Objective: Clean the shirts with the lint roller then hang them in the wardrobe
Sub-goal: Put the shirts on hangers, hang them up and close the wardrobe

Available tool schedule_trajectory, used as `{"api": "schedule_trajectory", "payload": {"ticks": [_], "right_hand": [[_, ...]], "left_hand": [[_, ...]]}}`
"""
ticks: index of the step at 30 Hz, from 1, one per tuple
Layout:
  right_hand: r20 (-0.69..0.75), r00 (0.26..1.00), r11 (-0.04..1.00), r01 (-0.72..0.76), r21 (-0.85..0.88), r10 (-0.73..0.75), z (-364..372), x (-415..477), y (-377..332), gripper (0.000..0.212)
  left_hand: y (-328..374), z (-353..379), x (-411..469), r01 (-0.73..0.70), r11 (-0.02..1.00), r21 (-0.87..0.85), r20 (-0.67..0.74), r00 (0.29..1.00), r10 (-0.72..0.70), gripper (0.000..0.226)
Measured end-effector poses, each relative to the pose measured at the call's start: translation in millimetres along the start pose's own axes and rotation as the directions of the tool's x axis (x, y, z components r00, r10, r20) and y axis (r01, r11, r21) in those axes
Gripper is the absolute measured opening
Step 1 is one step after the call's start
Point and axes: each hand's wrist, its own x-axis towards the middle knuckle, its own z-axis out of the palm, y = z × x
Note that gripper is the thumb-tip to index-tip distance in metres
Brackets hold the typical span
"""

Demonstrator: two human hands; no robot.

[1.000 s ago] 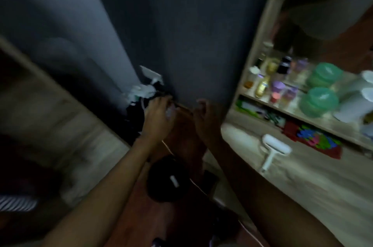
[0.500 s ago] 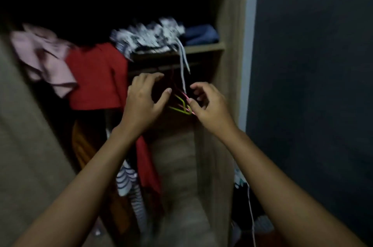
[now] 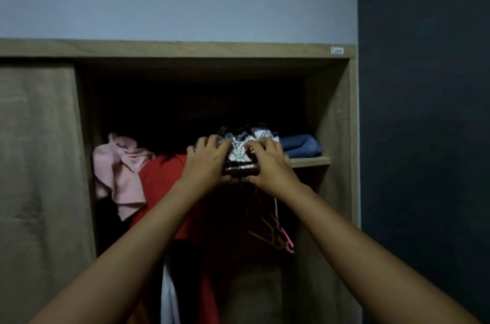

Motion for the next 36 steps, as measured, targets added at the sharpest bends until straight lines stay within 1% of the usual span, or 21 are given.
{"api": "schedule_trajectory", "payload": {"ticks": [2,4,6,8,10,11,13,15,17,18,20,22,24,26,28,30,31,33,35,36], "right_hand": [[0.028,1.000,0.998,-0.007,-0.062,0.009,1.8,11.7,7.8,0.090],[0.041,0.999,0.998,-0.016,-0.063,0.019,-0.2,24.7,18.2,0.091],[0.049,0.999,1.000,-0.008,-0.010,0.008,-2.3,36.3,27.5,0.089],[0.036,0.999,0.997,0.020,0.079,-0.023,-1.2,44.3,32.7,0.082],[0.009,0.999,0.989,0.038,0.142,-0.040,3.8,49.4,35.0,0.076],[0.008,0.999,0.988,0.048,0.147,-0.049,6.4,51.9,35.7,0.075],[0.046,0.996,0.990,0.068,0.127,-0.074,10.2,56.6,35.9,0.076],[0.115,0.989,0.994,0.078,0.082,-0.087,11.4,62.7,35.5,0.080],[0.179,0.980,0.996,0.090,0.007,-0.090,10.7,71.6,35.1,0.077],[0.197,0.976,0.995,0.102,-0.020,-0.096,9.3,76.1,34.1,0.070],[0.187,0.973,0.989,0.140,-0.037,-0.131,4.7,82.7,30.4,0.047],[0.185,0.970,0.986,0.166,-0.023,-0.159,-0.5,86.9,26.3,0.033],[0.216,0.966,0.989,0.143,0.024,-0.145,-7.3,91.4,24.9,0.029],[0.235,0.966,0.989,0.084,0.118,-0.110,-13.2,98.7,28.7,0.026],[0.214,0.971,0.979,0.060,0.196,-0.103,-17.3,106.9,35.0,0.023],[0.165,0.982,0.973,0.056,0.225,-0.095,-19.6,111.0,40.1,0.020],[0.139,0.987,0.972,0.050,0.229,-0.084,-20.3,111.5,41.9,0.020],[0.079,0.996,0.969,0.017,0.246,-0.038,-20.6,113.7,46.2,0.018],[-0.001,0.998,0.959,-0.058,0.277,0.061,-23.4,118.5,52.7,0.019],[-0.067,0.991,0.952,-0.094,0.293,0.118,-26.0,121.0,56.7,0.023]], "left_hand": [[-1.9,-4.3,12.2,0.043,0.999,0.033,0.078,0.996,-0.046,0.082],[-7.0,-10.8,25.0,0.088,0.996,-0.005,0.086,0.993,-0.087,0.065],[-9.0,-12.2,34.3,0.116,0.990,-0.078,0.073,0.991,-0.110,0.055],[-3.2,-9.3,38.4,0.141,0.979,-0.146,0.063,0.989,-0.133,0.049],[5.7,-5.0,40.1,0.171,0.966,-0.194,0.073,0.984,-0.160,0.047],[9.3,-3.7,41.0,0.182,0.960,-0.210,0.071,0.983,-0.171,0.047],[11.7,-4.8,43.5,0.199,0.949,-0.245,0.061,0.980,-0.189,0.048],[9.5,-7.2,46.5,0.196,0.945,-0.263,0.079,0.980,-0.181,0.051],[5.9,-6.9,47.7,0.177,0.951,-0.254,0.143,0.979,-0.143,0.057],[3.8,-5.9,46.9,0.170,0.957,-0.234,0.184,0.975,-0.128,0.064],[-0.6,-1.9,44.4,0.159,0.978,-0.132,0.252,0.960,-0.122,0.080],[-1.3,-0.4,42.7,0.144,0.989,-0.018,0.273,0.953,-0.133,0.087],[-0.3,-3.8,47.7,0.121,0.992,0.026,0.257,0.958,-0.123,0.073],[-2.2,-10.6,59.2,0.098,0.994,0.040,0.224,0.969,-0.105,0.058],[-4.1,-15.5,72.0,0.086,0.995,0.039,0.183,0.979,-0.092,0.046],[-0.6,-14.3,84.9,0.101,0.995,0.014,0.147,0.984,-0.102,0.028],[4.0,-12.2,90.6,0.127,0.992,-0.016,0.137,0.983,-0.124,0.023],[16.3,-6.6,102.2,0.177,0.979,-0.103,0.120,0.979,-0.165,0.022],[31.9,-3.1,115.9,0.206,0.965,-0.165,0.098,0.976,-0.192,0.023],[39.7,-2.2,125.2,0.201,0.960,-0.195,0.067,0.979,-0.191,0.023]]}}
